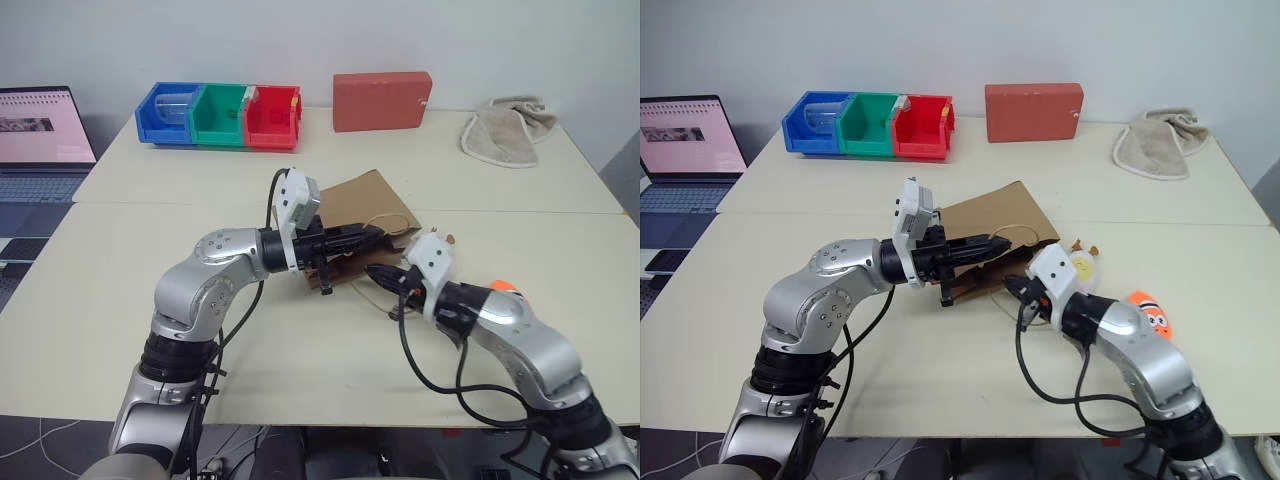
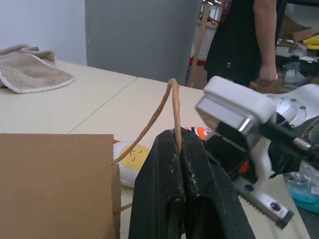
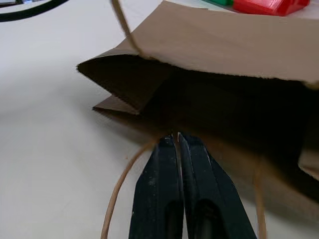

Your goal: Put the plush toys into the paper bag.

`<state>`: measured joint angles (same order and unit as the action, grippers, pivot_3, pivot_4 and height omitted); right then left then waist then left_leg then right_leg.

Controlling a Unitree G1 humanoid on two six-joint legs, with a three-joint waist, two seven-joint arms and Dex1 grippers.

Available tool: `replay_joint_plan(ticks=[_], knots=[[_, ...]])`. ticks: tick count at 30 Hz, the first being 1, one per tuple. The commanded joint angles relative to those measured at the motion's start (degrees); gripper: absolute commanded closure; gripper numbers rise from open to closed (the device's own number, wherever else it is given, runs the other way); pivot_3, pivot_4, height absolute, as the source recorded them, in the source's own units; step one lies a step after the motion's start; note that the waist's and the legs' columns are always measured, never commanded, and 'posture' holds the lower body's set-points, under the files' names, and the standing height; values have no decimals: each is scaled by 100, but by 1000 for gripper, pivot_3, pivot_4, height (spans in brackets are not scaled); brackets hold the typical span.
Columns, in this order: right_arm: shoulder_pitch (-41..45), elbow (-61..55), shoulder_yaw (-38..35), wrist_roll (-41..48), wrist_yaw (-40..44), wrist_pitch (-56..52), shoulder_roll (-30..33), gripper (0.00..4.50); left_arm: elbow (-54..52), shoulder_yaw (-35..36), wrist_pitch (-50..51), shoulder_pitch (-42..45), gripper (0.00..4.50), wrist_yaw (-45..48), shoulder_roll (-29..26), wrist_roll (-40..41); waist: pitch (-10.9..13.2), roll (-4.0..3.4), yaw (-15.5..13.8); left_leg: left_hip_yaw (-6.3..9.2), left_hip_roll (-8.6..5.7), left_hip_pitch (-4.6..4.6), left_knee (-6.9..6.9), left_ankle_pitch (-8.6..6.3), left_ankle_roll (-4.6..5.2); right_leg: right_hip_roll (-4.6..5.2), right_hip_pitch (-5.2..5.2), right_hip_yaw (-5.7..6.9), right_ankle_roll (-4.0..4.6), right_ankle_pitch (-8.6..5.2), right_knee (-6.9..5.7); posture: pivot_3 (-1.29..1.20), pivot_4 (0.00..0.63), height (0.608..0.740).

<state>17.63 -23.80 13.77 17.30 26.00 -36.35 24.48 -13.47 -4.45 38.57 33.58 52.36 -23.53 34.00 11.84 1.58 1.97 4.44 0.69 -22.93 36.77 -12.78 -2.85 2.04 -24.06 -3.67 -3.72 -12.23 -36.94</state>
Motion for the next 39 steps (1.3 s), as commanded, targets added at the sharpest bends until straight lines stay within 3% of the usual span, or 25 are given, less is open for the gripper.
replay_joint_plan(ticks=[1,9,16,29,39], knots=[[128,228,-13,-314,-318,156,-263,4448,-238,48,51,-16,4500,-90,30,156,0,0,-5,0,0,0,-1,0,0,0,0,0,0,0,1,0,150,740],[226,1376,358,-1219,-667,1052,-868,4448,-323,201,346,40,4500,-256,23,487,0,0,11,-1,1,2,-1,0,0,-2,0,-1,1,0,-1,0,150,740],[-165,1865,592,-1660,-783,1179,-1164,4448,-256,873,733,446,4500,-595,-178,1010,-1,0,42,1,2,3,-2,0,0,-2,0,-1,0,1,-1,0,150,740],[-78,1925,577,-1775,-671,949,-1412,4448,652,1164,-711,2181,4500,-613,-814,5,-3,3,117,1,2,6,1,1,-1,-5,2,-2,-4,3,-3,0,150,740],[82,1693,357,-1672,-563,846,-1552,4448,188,647,-579,1239,4500,-210,-782,41,-4,1,140,-1,5,10,-10,1,-1,-6,0,-5,-4,3,-4,0,150,740]])
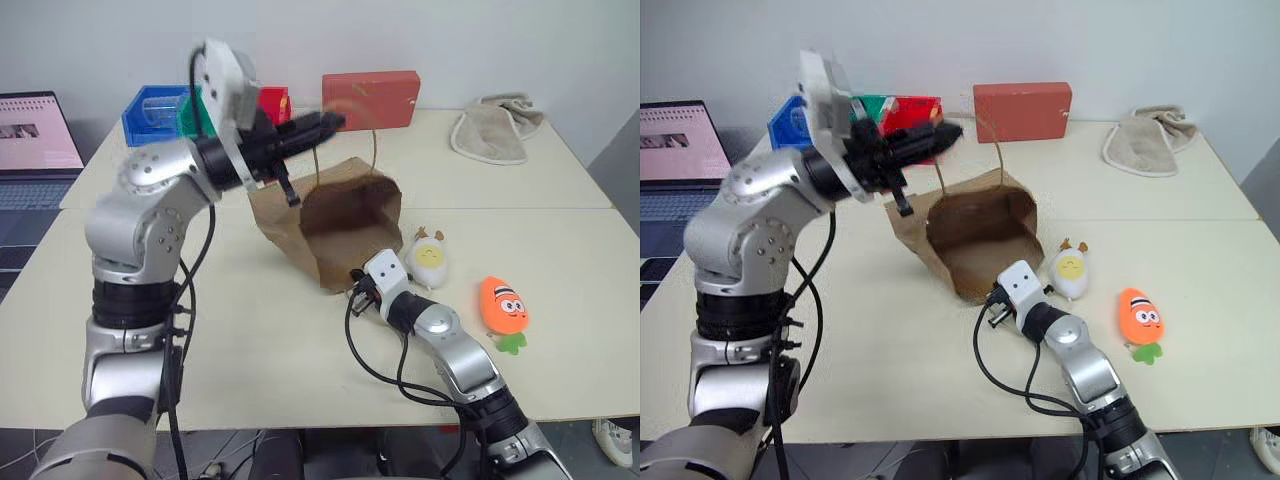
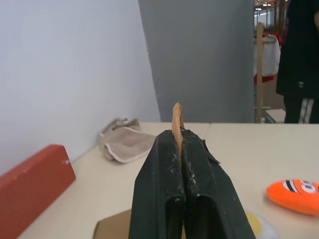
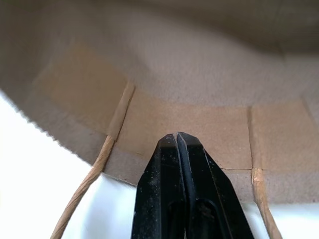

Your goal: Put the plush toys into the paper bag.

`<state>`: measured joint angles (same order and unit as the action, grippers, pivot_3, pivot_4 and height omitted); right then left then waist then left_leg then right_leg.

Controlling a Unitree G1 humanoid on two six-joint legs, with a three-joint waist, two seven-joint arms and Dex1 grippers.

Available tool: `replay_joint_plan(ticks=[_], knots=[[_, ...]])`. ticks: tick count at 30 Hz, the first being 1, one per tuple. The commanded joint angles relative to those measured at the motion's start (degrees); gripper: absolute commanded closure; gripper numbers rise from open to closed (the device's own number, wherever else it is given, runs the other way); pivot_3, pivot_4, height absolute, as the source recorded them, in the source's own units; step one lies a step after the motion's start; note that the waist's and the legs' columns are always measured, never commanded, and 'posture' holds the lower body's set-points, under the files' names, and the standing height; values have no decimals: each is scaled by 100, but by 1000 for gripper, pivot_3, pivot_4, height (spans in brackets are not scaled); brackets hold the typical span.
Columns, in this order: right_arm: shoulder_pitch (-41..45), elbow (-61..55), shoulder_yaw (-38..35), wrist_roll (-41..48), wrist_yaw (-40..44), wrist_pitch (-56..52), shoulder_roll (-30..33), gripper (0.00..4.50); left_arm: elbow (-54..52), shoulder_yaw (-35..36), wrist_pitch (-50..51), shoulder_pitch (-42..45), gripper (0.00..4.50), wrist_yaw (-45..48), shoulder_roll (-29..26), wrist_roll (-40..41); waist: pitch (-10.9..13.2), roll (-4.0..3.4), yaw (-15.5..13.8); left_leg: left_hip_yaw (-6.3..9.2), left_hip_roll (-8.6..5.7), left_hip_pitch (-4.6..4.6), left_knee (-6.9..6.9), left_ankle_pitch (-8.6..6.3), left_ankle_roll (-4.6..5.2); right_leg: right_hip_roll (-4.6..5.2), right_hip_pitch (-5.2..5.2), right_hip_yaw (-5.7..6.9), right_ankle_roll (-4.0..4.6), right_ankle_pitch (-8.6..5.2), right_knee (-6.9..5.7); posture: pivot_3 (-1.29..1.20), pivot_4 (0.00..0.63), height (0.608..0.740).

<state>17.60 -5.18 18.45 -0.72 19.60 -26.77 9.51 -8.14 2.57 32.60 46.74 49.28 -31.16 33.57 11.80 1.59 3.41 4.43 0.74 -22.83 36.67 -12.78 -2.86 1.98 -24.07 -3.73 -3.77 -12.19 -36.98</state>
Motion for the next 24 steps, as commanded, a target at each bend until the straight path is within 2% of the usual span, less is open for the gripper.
replay_joint_plan(ticks=[1,5,10,14,17,19,22,24], knots=[[134,-275,-189,187,89,-186,-83,4448,-415,-90,57,-172,4500,147,-27,121,0,0,-8,0,0,-2,1,0,0,0,0,0,0,0,0,0,150,740],[269,-842,-447,463,291,-557,10,4448,-651,-199,192,-461,4500,297,-53,218,0,0,-15,1,0,-7,4,0,0,0,-2,1,0,0,1,0,150,740],[332,-2078,-947,1168,842,-1616,639,4448,-862,-228,342,-719,4500,405,-103,321,1,-1,-20,4,-1,-9,1,0,0,1,-2,4,0,0,2,0,150,740],[331,-2853,-1505,1684,1208,-2207,1331,3235,-987,-236,467,-805,4500,465,-99,433,1,-1,-22,5,0,-8,1,0,0,1,-2,5,3,-2,2,0,150,740],[230,-3033,-2043,1844,1553,-2339,2169,2199,-1055,-259,509,-862,4500,473,-99,475,1,0,-37,3,-2,-10,3,0,0,1,-1,3,4,-3,5,0,150,740],[-36,-2981,-2031,1538,1772,-2007,2929,1549,-1054,-255,512,-873,4500,459,-83,494,1,0,-58,2,-4,-10,4,0,0,2,1,2,11,-7,9,0,150,740],[-470,-2814,-1802,1130,1963,-1377,3675,440,-1048,-257,518,-871,4500,465,-71,519,0,2,-77,1,-3,-11,3,-1,1,2,0,4,35,-21,10,0,150,740],[-706,-2640,-1623,872,1993,-957,3887,440,-1043,-268,515,-863,4500,471,-65,520,0,2,-52,0,-3,-9,2,-1,1,2,-1,3,36,-22,9,0,150,740]])
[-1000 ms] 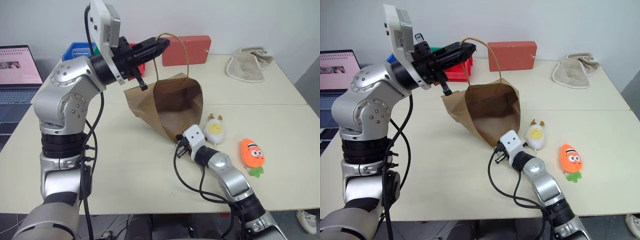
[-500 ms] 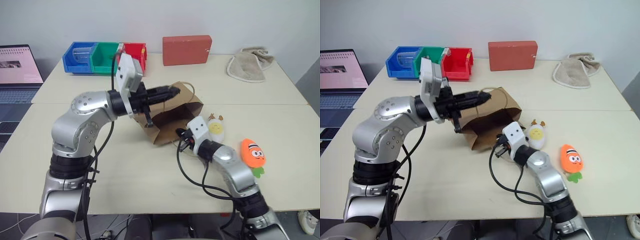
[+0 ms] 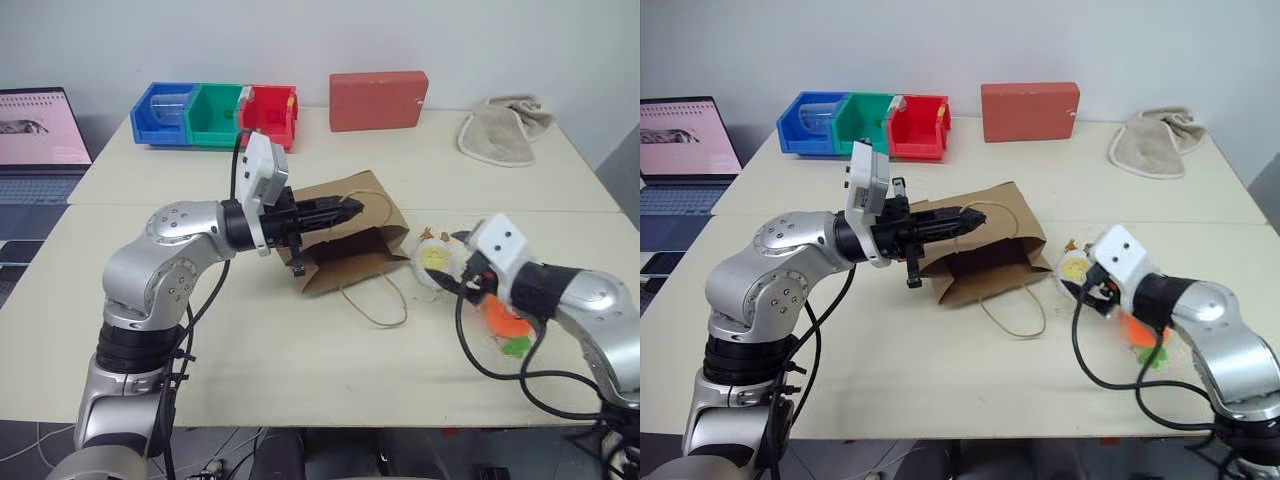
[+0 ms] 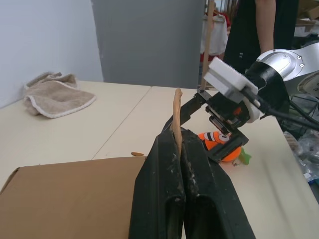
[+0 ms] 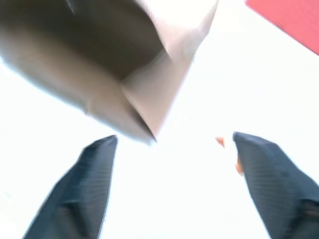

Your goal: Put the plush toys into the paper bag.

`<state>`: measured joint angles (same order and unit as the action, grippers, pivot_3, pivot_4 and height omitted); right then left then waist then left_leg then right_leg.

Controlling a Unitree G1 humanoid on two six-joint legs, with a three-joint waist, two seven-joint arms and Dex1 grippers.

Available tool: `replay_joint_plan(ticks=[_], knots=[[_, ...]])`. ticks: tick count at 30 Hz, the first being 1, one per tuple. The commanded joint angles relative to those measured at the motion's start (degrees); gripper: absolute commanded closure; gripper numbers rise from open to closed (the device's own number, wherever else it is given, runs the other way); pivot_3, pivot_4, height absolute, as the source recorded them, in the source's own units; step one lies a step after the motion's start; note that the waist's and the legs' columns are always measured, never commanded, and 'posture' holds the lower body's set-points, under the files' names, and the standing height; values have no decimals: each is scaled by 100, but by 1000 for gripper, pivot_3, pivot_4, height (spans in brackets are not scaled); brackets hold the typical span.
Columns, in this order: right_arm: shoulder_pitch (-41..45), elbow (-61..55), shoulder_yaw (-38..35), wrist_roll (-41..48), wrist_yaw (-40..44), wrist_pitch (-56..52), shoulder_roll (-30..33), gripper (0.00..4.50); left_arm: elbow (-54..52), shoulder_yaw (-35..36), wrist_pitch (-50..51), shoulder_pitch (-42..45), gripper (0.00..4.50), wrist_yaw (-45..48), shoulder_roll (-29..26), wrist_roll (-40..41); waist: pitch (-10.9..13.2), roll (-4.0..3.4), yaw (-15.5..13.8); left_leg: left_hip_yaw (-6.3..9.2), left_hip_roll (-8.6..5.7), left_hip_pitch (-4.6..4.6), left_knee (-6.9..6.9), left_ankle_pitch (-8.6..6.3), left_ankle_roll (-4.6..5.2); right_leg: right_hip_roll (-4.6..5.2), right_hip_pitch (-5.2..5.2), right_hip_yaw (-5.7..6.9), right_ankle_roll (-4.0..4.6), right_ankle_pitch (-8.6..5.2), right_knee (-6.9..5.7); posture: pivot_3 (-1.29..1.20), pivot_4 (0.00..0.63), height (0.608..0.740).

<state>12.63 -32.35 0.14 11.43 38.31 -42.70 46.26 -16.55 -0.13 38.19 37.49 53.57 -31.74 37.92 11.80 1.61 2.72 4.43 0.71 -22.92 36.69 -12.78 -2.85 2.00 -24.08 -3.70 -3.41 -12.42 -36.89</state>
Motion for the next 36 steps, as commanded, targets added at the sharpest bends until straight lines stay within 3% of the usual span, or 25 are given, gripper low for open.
replay_joint_plan(ticks=[1,9,10,13,22,26,32,36], knots=[[-271,168,334,-491,126,863,258,440,-197,-4,-43,74,4500,36,5,87,0,0,34,-1,0,1,0,0,0,0,0,-1,0,0,0,0,150,740],[-113,920,949,-1160,-121,1680,-156,440,-218,23,-35,79,4500,-10,-3,108,1,1,46,-11,0,-1,14,0,0,0,2,-11,-4,2,0,0,150,740],[-62,1051,1034,-1297,-153,1759,-189,602,-226,30,-36,72,4500,-16,-11,108,1,1,45,-10,-2,-1,15,0,0,0,2,-13,-6,3,-1,0,150,740],[66,1449,1213,-1687,-274,2026,-225,1304,-248,43,-42,57,4500,-51,-13,106,1,1,43,-11,-3,-1,14,0,0,0,2,-17,-8,5,-1,0,150,740],[234,1833,912,-1978,-451,2463,-222,4483,-262,60,-41,45,4500,-80,-21,108,1,1,38,-10,-3,0,16,0,0,0,3,-16,-13,8,-3,0,150,740],[171,1512,446,-1428,176,2350,45,4483,-206,90,-38,102,4500,-102,13,132,1,1,32,-10,-4,0,17,0,0,0,3,-18,-16,10,-3,0,150,740],[-105,354,-618,508,2175,1544,1200,4483,-165,151,6,185,4500,-76,14,220,3,-2,5,-7,-3,-1,12,0,0,0,3,-14,-38,22,-1,0,150,740],[63,-390,-819,1651,2459,679,1398,4483,-131,107,-2,202,4500,-47,25,213,2,0,20,-7,0,2,13,0,0,-2,4,-14,-35,21,-3,0,150,740]])
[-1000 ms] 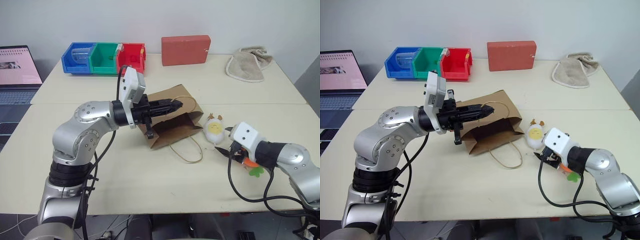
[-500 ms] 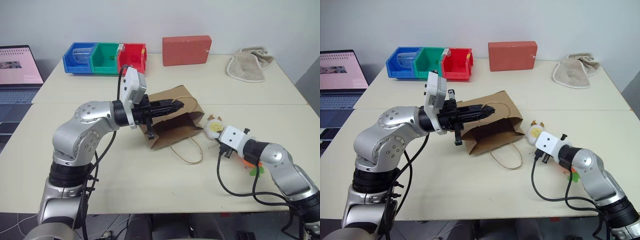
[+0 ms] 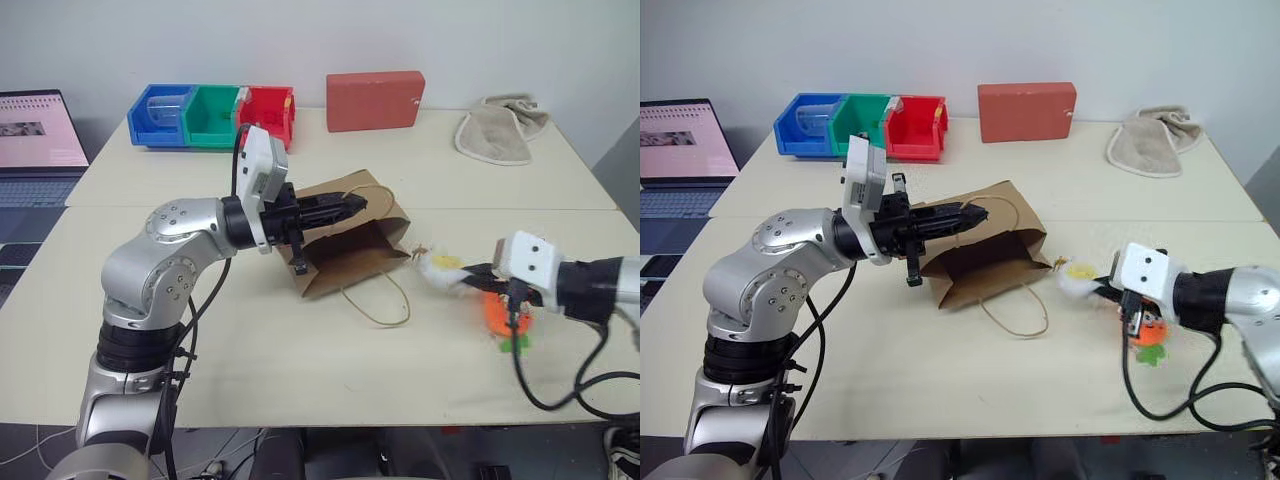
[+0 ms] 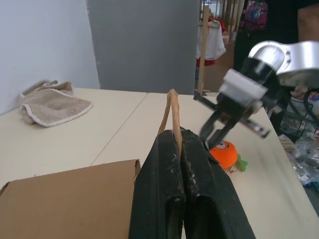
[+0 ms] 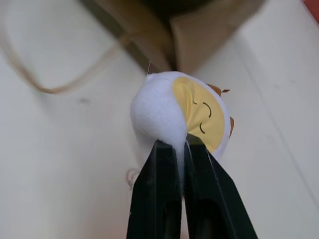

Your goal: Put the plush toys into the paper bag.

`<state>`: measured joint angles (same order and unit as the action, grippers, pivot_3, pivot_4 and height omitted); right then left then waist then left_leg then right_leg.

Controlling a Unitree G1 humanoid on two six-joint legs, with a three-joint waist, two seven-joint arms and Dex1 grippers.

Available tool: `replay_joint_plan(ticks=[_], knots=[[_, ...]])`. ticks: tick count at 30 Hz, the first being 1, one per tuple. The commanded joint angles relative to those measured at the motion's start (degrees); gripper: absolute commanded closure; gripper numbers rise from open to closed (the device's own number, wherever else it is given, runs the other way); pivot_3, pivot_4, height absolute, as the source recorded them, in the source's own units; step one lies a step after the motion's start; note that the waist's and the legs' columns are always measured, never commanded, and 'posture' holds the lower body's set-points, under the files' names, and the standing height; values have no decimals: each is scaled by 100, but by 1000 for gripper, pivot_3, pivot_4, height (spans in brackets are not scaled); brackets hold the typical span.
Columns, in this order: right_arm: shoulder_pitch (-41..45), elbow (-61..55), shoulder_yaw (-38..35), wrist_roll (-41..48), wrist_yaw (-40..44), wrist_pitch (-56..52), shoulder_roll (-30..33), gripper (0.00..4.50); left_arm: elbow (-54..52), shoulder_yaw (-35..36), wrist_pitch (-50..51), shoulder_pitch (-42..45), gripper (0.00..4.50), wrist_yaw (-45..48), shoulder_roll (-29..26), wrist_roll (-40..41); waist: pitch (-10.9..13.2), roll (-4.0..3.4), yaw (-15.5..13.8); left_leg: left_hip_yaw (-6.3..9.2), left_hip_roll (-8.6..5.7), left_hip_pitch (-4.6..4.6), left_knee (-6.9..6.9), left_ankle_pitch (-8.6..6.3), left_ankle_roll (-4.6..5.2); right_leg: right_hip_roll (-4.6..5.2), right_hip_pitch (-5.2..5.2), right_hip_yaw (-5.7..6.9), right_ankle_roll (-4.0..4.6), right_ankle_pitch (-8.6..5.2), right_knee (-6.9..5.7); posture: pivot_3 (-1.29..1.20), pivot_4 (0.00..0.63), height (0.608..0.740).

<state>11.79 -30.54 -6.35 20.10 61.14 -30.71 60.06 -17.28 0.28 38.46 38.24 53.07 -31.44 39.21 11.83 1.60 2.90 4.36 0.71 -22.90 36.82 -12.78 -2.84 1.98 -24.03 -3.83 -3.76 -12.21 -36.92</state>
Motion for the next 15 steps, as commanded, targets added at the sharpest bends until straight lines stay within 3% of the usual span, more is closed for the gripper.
replay_joint_plan(ticks=[1,5,11,15], knots=[[250,-671,-108,938,91,-650,-61,4483,-58,56,-23,136,4500,3,9,90,0,0,1,0,0,0,1,0,0,0,0,0,4,-2,0,0,150,740],[872,-573,661,595,-642,-711,-762,4483,-113,-4,33,151,4500,14,68,144,0,2,12,-6,0,-1,14,0,0,0,1,-5,17,-10,3,0,150,740],[1702,464,2050,-955,-1634,-70,-1826,4483,-202,16,129,191,4500,24,31,233,-1,5,11,-9,-2,-4,13,1,-1,0,-4,-10,15,-8,0,0,150,740],[1937,942,2465,-1688,-2057,286,-2232,4483,-228,40,185,201,4500,11,12,317,-1,5,-4,-5,-2,-5,2,1,-1,0,-7,-6,-3,3,0,0,150,740]])
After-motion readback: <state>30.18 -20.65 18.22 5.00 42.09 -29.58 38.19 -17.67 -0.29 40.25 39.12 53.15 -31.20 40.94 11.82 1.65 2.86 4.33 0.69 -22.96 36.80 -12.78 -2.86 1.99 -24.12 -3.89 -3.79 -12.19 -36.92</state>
